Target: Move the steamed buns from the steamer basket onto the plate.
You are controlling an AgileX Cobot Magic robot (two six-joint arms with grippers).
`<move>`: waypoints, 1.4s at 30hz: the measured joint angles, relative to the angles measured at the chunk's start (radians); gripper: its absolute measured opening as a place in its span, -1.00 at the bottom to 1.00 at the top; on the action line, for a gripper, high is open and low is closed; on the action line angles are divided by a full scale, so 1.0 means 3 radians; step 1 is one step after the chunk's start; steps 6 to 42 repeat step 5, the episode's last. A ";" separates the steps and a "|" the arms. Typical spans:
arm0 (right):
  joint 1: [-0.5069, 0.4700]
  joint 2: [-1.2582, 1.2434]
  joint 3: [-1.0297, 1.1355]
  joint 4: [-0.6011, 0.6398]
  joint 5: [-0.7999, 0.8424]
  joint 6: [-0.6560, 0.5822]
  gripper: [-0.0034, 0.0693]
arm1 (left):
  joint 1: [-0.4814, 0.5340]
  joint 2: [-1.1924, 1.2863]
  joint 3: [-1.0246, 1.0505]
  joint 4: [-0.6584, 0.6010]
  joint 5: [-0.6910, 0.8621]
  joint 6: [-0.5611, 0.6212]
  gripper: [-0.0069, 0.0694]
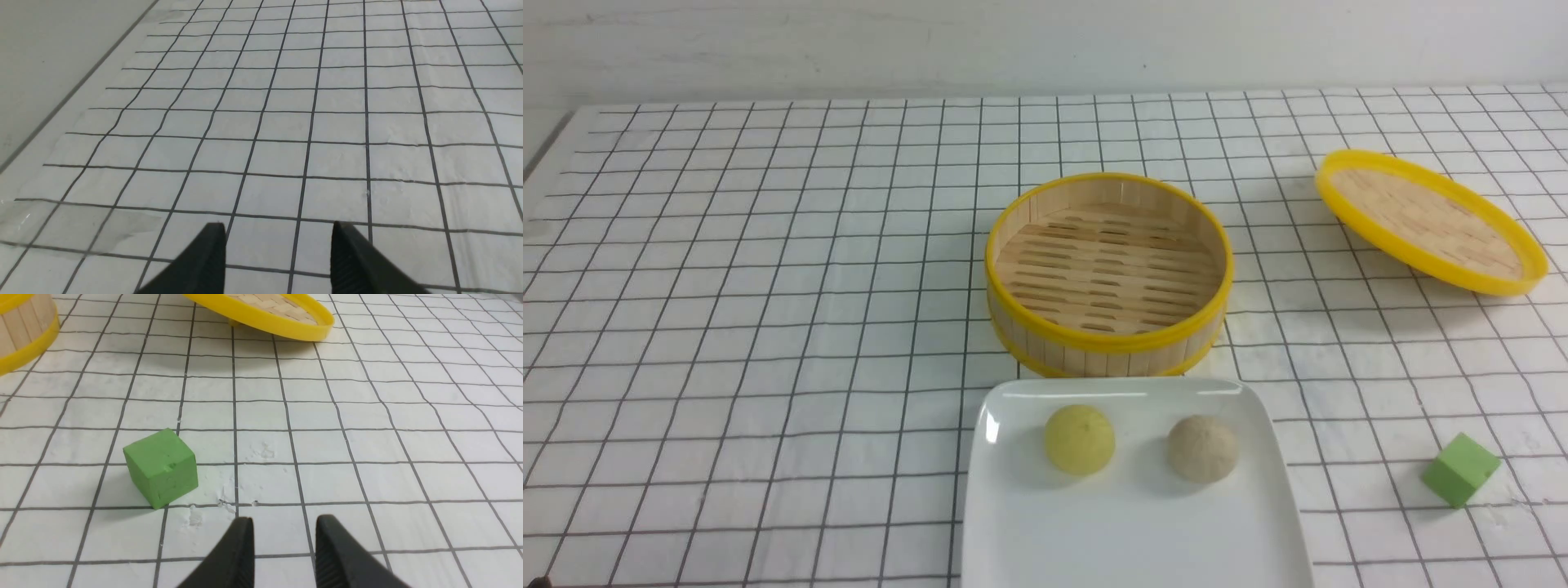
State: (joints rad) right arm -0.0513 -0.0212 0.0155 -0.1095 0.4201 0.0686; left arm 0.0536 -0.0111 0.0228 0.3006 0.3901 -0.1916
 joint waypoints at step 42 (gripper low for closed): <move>0.0000 0.0000 0.0000 0.0000 0.0000 0.0000 -0.25 | 0.0000 0.0000 0.0000 0.0000 0.0000 0.0000 0.16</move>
